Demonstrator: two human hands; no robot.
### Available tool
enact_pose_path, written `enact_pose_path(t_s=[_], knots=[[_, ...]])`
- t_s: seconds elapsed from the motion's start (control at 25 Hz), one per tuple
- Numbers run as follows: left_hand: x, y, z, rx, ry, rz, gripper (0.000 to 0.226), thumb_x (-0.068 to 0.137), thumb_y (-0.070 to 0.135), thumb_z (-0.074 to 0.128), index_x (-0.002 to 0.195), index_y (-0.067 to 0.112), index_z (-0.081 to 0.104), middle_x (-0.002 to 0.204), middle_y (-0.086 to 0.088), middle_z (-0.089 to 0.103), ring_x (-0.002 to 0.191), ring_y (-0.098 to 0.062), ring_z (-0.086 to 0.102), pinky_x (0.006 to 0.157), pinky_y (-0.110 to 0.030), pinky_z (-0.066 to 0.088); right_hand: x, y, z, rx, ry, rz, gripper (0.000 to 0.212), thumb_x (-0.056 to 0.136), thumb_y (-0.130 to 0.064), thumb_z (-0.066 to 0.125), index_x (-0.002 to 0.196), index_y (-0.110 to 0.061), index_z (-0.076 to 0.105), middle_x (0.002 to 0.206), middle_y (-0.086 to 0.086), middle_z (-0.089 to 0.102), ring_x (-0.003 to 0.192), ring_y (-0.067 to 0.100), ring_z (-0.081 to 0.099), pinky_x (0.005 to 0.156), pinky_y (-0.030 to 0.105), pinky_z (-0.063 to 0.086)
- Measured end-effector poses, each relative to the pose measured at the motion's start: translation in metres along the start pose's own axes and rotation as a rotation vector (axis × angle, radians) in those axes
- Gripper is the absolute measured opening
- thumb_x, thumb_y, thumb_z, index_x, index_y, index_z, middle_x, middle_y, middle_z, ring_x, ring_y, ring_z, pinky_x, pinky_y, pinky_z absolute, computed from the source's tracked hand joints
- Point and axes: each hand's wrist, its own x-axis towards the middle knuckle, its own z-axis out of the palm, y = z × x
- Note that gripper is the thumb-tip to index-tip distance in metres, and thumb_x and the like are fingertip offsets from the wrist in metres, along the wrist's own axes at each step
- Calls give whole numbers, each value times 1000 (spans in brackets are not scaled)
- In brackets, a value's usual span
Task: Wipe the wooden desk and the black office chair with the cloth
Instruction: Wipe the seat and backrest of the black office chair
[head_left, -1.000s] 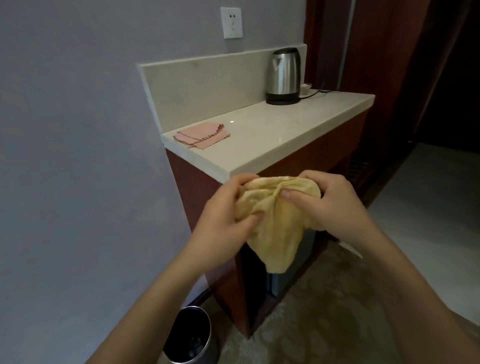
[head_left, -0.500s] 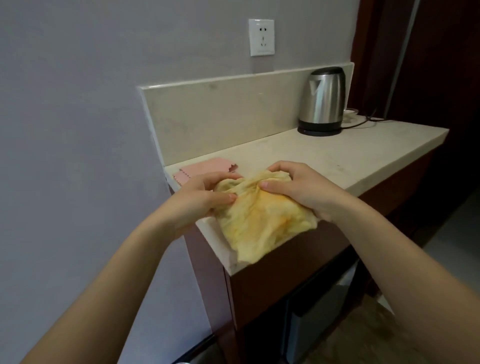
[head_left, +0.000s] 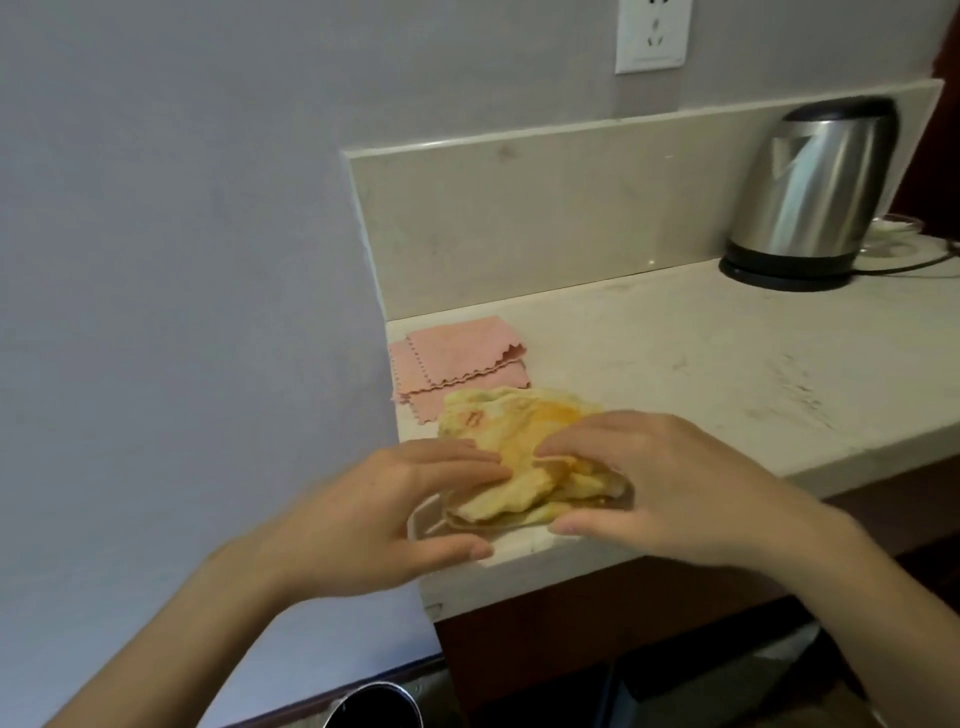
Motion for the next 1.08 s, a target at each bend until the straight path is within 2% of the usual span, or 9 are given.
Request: enact_pose_path(t_s=[0.08, 0.2, 0.32, 0.48, 0.56, 0.64, 0.84, 0.96, 1.08], knots=[[4, 6, 3, 87, 87, 21, 36, 89, 37, 59, 123, 26, 62, 127, 14, 59, 118, 1, 51, 97, -14, 40, -2, -2, 8, -138, 50, -98, 53, 84, -63, 40, 130, -39, 47, 123, -21, 57, 106, 3, 54, 87, 26, 48], [23, 14, 2, 104, 281, -79, 16, 88, 6, 63, 101, 10, 72, 93, 0, 71, 81, -14, 66, 72, -23, 51, 8, 5, -3, -214, 54, -165, 39, 88, -46, 47, 125, -34, 53, 100, -13, 67, 83, 12, 62, 75, 29, 50], [51, 20, -21, 123, 454, -207, 13, 90, 9, 61, 87, 5, 73, 70, -3, 68, 63, -14, 62, 64, -28, 50, 43, 17, -40, -178, 150, -74, 29, 81, -31, 55, 109, -29, 63, 81, -6, 64, 80, 20, 61, 71, 28, 46], [80, 32, -77, 395, 733, -87, 19, 88, 15, 59, 95, 5, 74, 80, -12, 72, 71, -27, 68, 64, -39, 55, 79, 26, -86, -140, 522, 10, 22, 84, -22, 57, 104, -28, 64, 84, -4, 62, 76, 20, 52, 66, 29, 36], [69, 37, -73, 540, 671, 12, 19, 86, 13, 59, 96, 5, 73, 84, -14, 71, 70, -31, 67, 60, -44, 55, 67, 25, -75, -189, 566, -86, 18, 85, -19, 58, 100, -25, 65, 84, -3, 63, 73, 21, 51, 65, 30, 35], [46, 42, -43, 594, 484, 45, 21, 85, 16, 59, 97, 7, 75, 86, -14, 72, 71, -30, 68, 56, -44, 56, 42, 23, -45, -231, 449, -188, 16, 86, -18, 59, 99, -21, 67, 90, -1, 68, 77, 26, 60, 66, 32, 44], [-3, 49, 14, 407, 248, -84, 33, 78, 25, 67, 110, 20, 72, 100, 1, 72, 86, -18, 70, 53, -35, 57, 1, 24, -4, -216, 197, -375, 20, 78, -19, 69, 97, -22, 70, 87, -5, 70, 77, 18, 66, 52, 35, 53], [-2, 48, 14, 350, 230, -229, 34, 88, 28, 63, 122, 27, 64, 113, 6, 67, 102, -15, 63, 71, -35, 55, 6, 23, -9, -277, 107, -283, 28, 86, -32, 57, 113, -31, 60, 103, -14, 63, 94, 9, 56, 75, 30, 50], [5, 60, -3, 118, 264, -245, 18, 90, 25, 61, 103, 19, 73, 88, 4, 73, 79, -8, 65, 67, -24, 51, 10, 14, -32, 18, 53, -185, 24, 81, -28, 51, 100, -28, 66, 84, -12, 65, 74, 6, 56, 72, 28, 49]])
